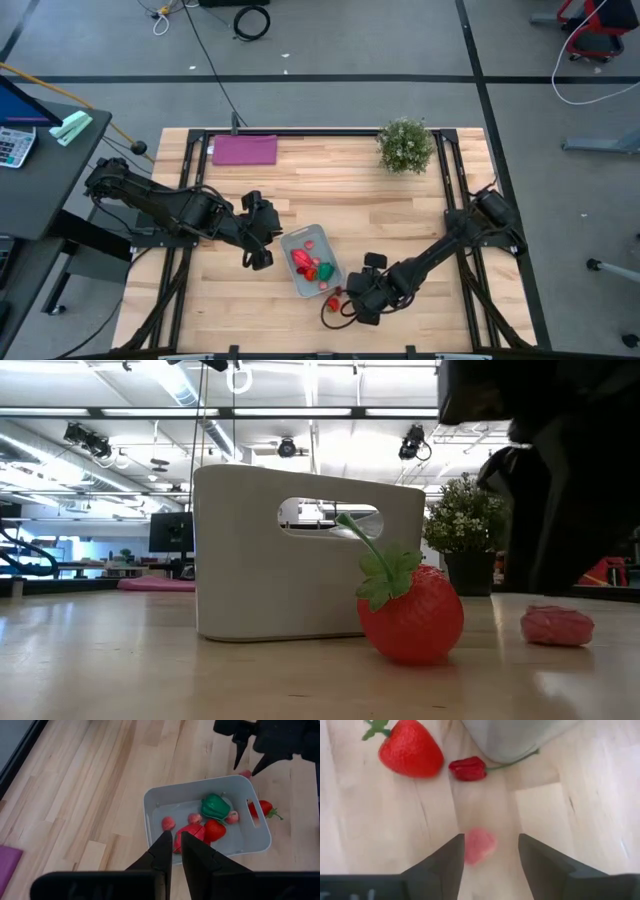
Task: Pick and placing Produce into tupperware
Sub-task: Put the pink peach into the gray bin
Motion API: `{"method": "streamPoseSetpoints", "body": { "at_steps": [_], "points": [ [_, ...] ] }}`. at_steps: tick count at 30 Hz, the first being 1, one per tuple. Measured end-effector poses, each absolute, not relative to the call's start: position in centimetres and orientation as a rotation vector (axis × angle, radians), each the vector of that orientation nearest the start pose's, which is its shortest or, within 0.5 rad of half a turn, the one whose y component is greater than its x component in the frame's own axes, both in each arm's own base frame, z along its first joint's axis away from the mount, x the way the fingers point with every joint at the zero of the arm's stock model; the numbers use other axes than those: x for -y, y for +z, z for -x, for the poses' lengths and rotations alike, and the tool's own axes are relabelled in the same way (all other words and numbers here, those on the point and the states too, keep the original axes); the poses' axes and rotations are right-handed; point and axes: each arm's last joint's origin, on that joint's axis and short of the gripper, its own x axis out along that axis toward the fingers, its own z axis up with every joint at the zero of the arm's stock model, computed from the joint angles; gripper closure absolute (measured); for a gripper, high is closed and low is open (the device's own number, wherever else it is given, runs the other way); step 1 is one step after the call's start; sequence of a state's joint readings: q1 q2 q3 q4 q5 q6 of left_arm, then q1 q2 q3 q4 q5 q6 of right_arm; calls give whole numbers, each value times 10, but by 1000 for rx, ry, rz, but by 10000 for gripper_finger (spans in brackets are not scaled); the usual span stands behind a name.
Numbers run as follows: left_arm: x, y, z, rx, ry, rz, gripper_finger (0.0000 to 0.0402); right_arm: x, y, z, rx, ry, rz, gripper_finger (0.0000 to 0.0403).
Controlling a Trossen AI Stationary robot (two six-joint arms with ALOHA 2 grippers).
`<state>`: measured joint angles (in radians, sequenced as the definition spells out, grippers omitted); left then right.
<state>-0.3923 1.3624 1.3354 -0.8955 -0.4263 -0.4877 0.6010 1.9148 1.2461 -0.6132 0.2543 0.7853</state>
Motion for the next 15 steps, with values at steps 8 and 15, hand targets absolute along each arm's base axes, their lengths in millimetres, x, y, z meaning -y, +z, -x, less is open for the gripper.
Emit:
{"method": "streamPoseSetpoints", "body": {
  "at_steps": [8,15],
  "points": [
    [92,340,-253,-809,234,91,362,-213,154,-298,-1182,-141,-143,215],
    [92,340,-253,-808,234,92,358,-210,153,-300,-1162,-159,-127,215]
  ]
}}
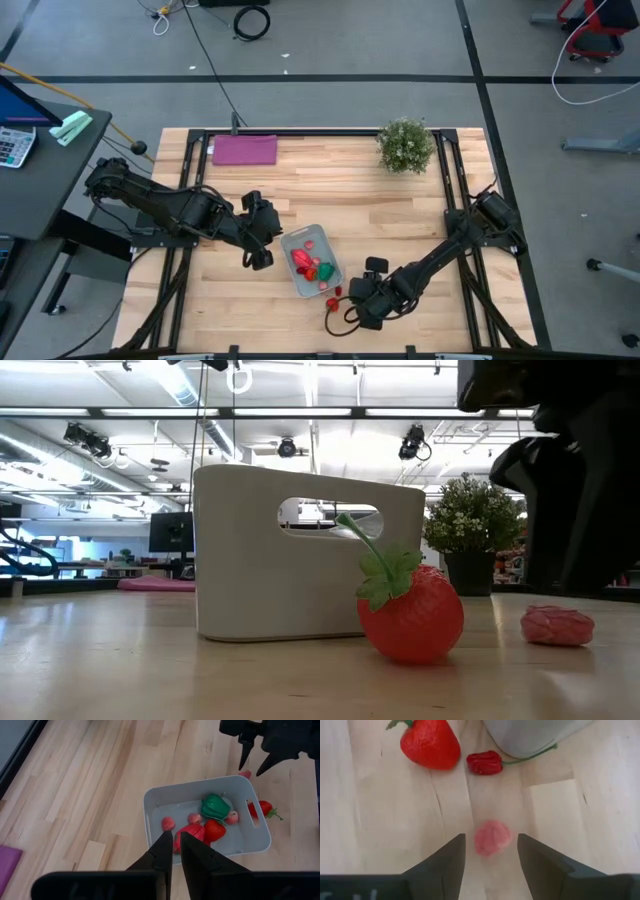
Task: Pick and placing Produce into tupperware
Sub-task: Put the pink peach into the gray bin
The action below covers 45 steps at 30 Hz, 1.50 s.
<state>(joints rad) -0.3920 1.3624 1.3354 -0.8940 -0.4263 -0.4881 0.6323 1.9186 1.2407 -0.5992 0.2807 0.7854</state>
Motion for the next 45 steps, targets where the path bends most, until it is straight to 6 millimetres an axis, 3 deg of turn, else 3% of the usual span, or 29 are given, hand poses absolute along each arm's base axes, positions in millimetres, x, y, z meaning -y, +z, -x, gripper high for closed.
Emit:
{"method": "streamPoseSetpoints", "body": {
  "at_steps": [15,24,32,39,45],
  "points": [
    [92,340,-253,-805,244,116,361,-201,127,-290,-1134,-184,-150,219],
    [92,340,-253,-806,244,115,374,-199,127,-293,-1071,-217,-136,290],
    [92,340,-253,-806,244,115,366,-192,128,-299,-1058,-222,-102,316],
    [92,340,-253,-806,244,115,375,-186,128,-303,-1054,-242,-108,385],
    [92,340,-253,-806,244,115,376,-185,128,-303,-1057,-245,-107,389]
  ]
}}
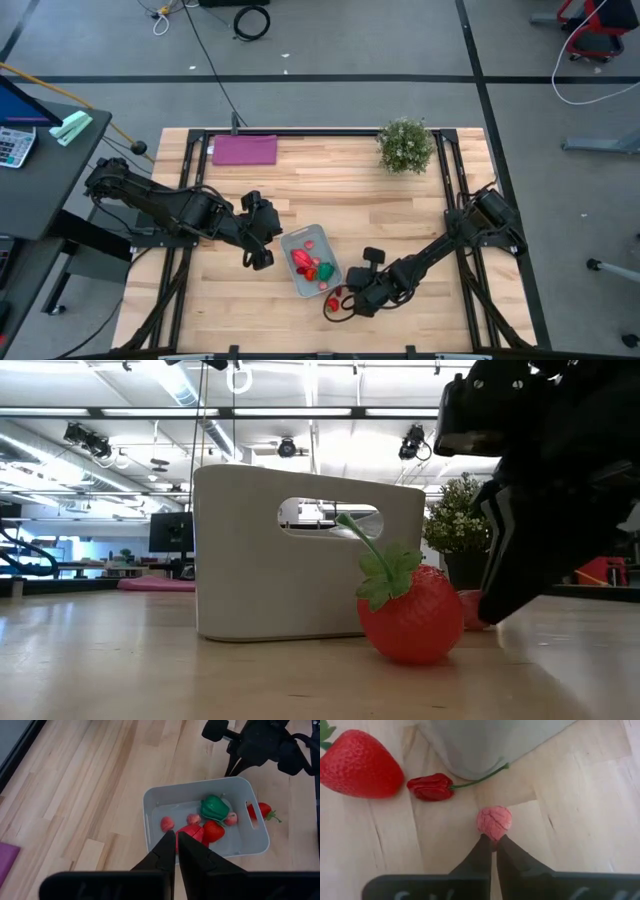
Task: Pick and placing Produce into tupperware
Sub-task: Put the pink peach into the gray bin
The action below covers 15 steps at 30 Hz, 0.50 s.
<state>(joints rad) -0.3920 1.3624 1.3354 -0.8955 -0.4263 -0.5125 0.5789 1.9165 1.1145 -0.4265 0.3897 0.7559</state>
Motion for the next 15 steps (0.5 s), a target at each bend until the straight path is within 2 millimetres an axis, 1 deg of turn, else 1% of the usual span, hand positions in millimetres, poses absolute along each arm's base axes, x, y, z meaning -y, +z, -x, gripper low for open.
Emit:
{"method": "streamPoseSetpoints", "body": {
  "at_steps": [3,7,12,15],
  "points": [
    [92,340,-253,-806,244,115,371,-182,133,-300,-1065,-270,-79,393],
    [92,340,-253,-807,244,114,367,-175,152,-294,-1031,-359,-7,395],
    [92,340,-253,-807,244,114,367,-167,187,-293,-814,-450,36,386],
    [92,340,-253,-807,243,114,372,-163,205,-300,-734,-392,60,388]
  ]
}}
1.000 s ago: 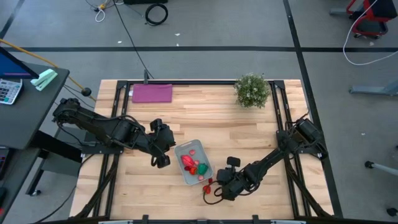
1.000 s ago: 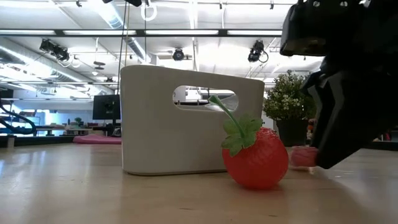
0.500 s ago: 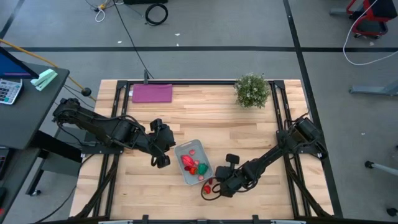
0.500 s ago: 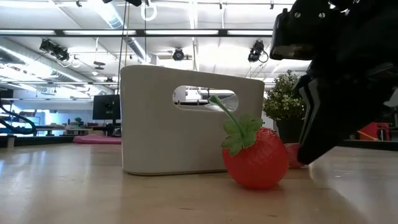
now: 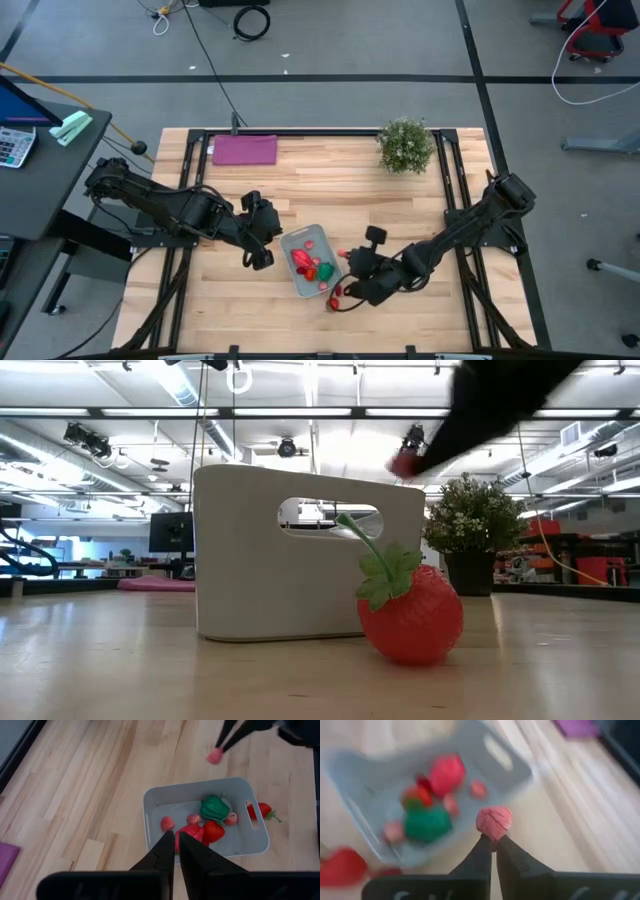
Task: Pick and placing Produce into tupperware
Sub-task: Put the pink peach into the gray bin
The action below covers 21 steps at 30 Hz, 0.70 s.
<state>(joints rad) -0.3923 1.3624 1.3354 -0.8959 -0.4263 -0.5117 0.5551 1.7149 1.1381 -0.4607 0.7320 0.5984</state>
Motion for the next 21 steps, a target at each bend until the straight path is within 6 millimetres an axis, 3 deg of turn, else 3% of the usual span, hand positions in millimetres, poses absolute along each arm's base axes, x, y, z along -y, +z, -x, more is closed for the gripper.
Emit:
{"method": "streamPoseSetpoints", "body": {
  "at_steps": [6,15,21],
  "points": [
    [92,340,-253,-806,243,114,378,-162,220,-332,-589,-118,44,384],
    [92,340,-253,-806,244,115,368,-139,179,-361,-725,24,-73,351],
    [92,340,-253,-806,244,114,372,-138,179,-362,-724,42,-51,302]
  ]
}}
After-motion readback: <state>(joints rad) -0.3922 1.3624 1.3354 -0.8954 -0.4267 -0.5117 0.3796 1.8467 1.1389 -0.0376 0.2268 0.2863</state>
